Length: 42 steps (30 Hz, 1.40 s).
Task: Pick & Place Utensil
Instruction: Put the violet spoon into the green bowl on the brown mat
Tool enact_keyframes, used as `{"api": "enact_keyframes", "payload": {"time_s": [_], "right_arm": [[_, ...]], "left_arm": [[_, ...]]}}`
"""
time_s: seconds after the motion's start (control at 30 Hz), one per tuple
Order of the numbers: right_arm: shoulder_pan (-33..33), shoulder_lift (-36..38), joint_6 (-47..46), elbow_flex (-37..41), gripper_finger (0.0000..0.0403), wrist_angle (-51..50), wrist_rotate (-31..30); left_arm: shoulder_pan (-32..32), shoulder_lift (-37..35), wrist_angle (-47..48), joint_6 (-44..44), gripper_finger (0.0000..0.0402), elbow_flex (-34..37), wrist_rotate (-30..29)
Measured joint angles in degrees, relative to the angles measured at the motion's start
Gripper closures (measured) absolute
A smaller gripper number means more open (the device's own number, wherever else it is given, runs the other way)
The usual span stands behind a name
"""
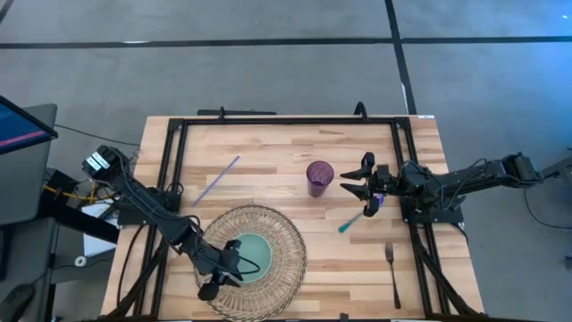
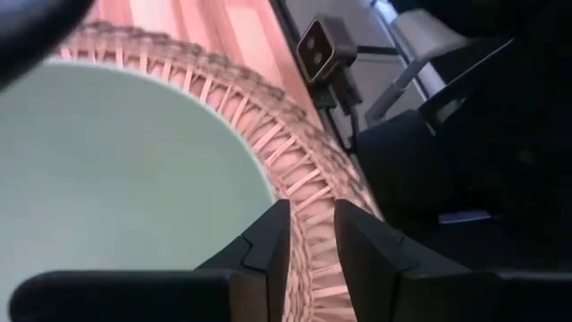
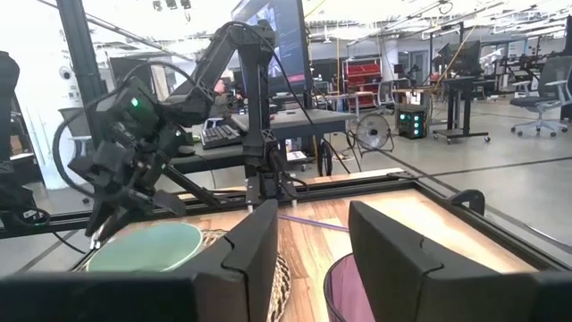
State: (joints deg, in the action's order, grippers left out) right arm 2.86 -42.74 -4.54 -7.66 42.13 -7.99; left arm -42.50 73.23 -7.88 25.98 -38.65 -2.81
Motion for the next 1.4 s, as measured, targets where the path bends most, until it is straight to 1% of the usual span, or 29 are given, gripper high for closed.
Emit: {"api": "enact_keyframes", "payload": {"time_s": [0.13,0.23,0.33,0.43,0.53,0.63,0.77,0.97,1.07,1.23,1.3,1.4], "right_arm": [[-0.01,0.00,-0.02,0.00,0.0268,-0.09,0.00],[-0.01,0.00,-0.03,0.00,0.0269,0.25,0.01],[0.46,0.00,-0.13,0.00,0.0270,1.12,0.46],[1.55,0.00,-3.30,0.00,0.0270,2.33,0.52],[3.06,0.00,-5.76,0.00,0.0271,2.88,0.52],[5.30,-0.81,-6.26,-0.66,0.0271,3.05,-0.26],[9.71,-5.70,-9.03,-4.01,0.0271,2.76,-3.41],[14.38,-16.77,-8.56,-13.46,0.0271,1.27,-8.65],[16.23,-19.71,-6.74,-19.32,0.0271,-5.51,-9.01],[19.82,-22.09,-7.64,-28.87,0.0271,-24.24,-9.07],[21.38,-23.10,-10.96,-32.21,0.0271,-33.16,-8.98],[23.78,-24.39,-18.33,-36.54,0.0271,-48.84,-8.56]], "left_arm": [[0.07,-2.72,-0.15,-0.48,0.0311,0.00,-1.22],[0.07,-5.43,-0.17,-2.97,0.0311,0.00,-2.48],[0.06,-7.83,-0.20,-6.86,0.0311,0.00,-5.43],[0.07,-9.60,-0.19,-11.18,0.0311,0.00,-9.00],[0.07,-10.65,-0.16,-15.85,0.0311,0.00,-12.26],[0.07,-11.25,-0.17,-19.68,0.0311,0.00,-14.66],[0.19,-11.32,-0.11,-23.19,0.0311,0.00,-16.07],[0.22,-11.32,-0.11,-25.94,0.0311,0.00,-17.33],[0.20,-11.32,-0.11,-25.86,0.0311,0.00,-17.32],[0.20,-11.32,-0.11,-25.81,0.0311,0.00,-17.33],[0.20,-11.32,-0.11,-25.81,0.0311,0.00,-17.33],[0.20,-11.32,-0.11,-25.79,0.0311,0.00,-17.33]]}}
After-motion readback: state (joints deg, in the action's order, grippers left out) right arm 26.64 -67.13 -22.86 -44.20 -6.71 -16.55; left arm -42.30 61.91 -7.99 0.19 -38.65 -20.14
